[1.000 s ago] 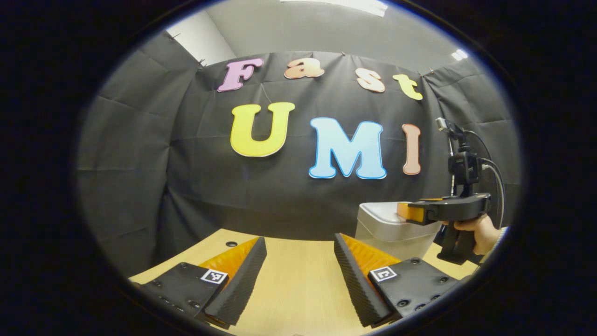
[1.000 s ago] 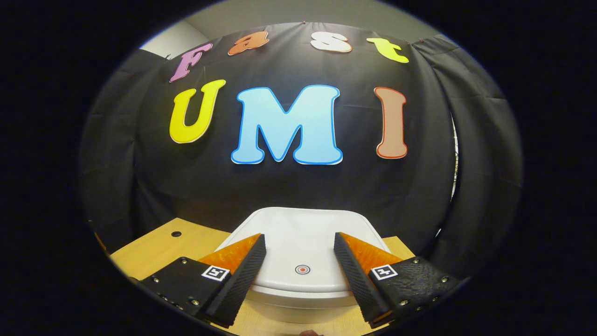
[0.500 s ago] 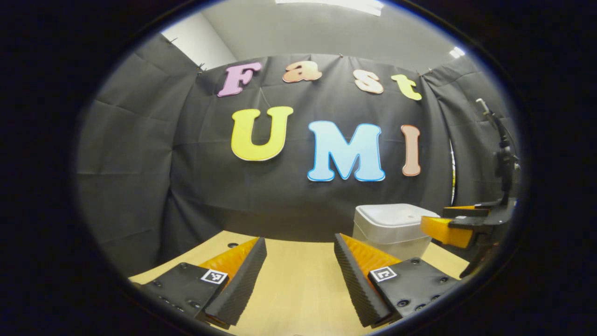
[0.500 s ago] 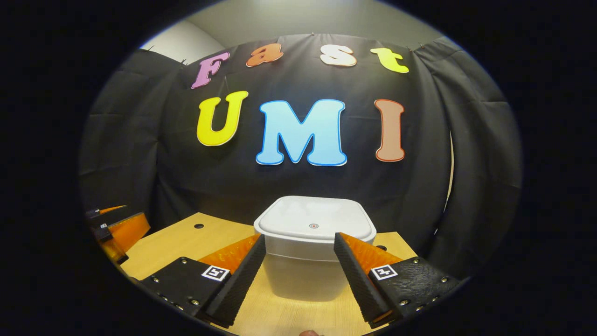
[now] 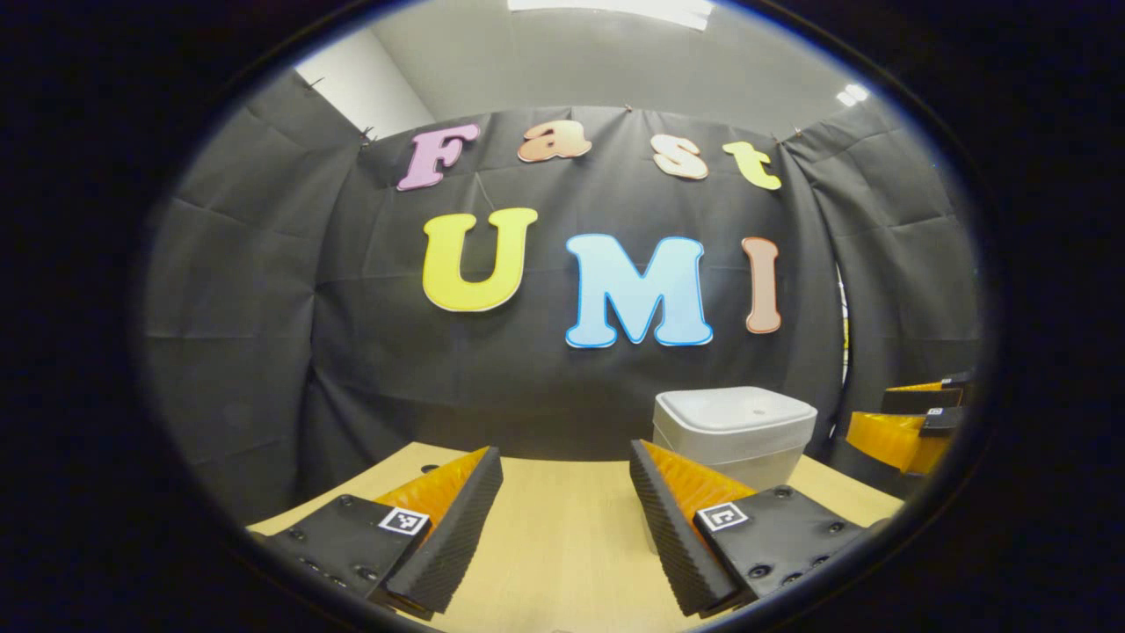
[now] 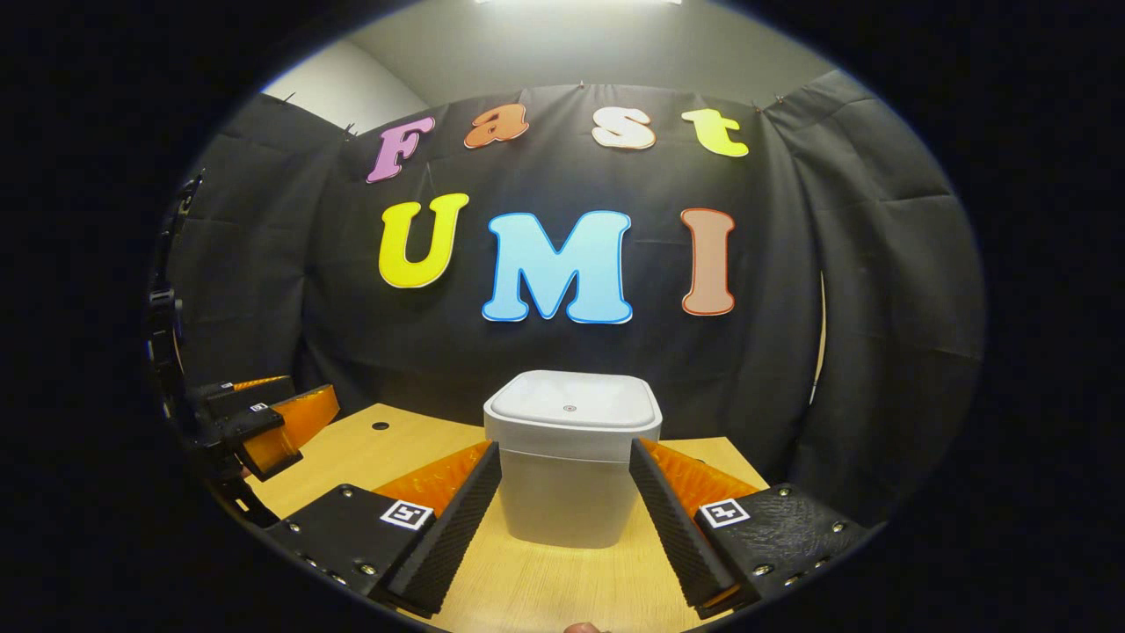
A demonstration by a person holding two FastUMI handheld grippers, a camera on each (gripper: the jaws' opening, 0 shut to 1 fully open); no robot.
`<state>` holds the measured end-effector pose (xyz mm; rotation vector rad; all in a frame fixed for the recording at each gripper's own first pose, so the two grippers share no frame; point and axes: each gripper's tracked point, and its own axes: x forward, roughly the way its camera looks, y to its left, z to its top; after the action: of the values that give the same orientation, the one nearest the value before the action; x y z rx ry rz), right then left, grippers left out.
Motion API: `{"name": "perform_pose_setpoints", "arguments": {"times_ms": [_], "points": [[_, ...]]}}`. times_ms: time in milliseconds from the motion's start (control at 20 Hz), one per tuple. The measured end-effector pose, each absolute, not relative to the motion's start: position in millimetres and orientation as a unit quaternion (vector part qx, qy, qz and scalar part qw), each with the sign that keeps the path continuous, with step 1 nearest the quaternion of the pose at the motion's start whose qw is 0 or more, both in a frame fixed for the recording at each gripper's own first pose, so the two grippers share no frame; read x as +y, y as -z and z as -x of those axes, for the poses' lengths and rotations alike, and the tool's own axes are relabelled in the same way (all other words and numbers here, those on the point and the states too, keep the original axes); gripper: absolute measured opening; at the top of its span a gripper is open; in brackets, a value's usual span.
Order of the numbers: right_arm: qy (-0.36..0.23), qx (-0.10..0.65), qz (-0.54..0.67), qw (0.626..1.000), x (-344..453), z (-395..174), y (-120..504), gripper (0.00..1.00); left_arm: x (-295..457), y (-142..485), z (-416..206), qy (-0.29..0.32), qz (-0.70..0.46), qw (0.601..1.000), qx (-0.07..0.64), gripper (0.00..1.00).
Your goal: Press the lid of the desktop garbage bin to open it, pick up the crumpled paper on the desktop and throw it into the bin, then pick up the pop can on the desktop and drop it into the bin, and finally close the garbage bin lid.
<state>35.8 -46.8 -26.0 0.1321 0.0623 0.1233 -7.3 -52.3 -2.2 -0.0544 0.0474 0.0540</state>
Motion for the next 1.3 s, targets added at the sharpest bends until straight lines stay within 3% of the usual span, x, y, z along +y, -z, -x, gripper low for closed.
{"name": "perform_pose_setpoints", "arguments": {"times_ms": [950,1300], "points": [[0.023,0.002,-0.039,0.999,-61.4,-33.0,5.0,0.94,-49.5,0.1,4.5,0.025,0.027,0.999,0.009,0.96],[0.001,0.002,-0.053,0.999,-69.8,-30.2,10.5,0.95,-72.5,-7.2,11.7,0.028,0.033,0.999,0.004,0.95]]}}
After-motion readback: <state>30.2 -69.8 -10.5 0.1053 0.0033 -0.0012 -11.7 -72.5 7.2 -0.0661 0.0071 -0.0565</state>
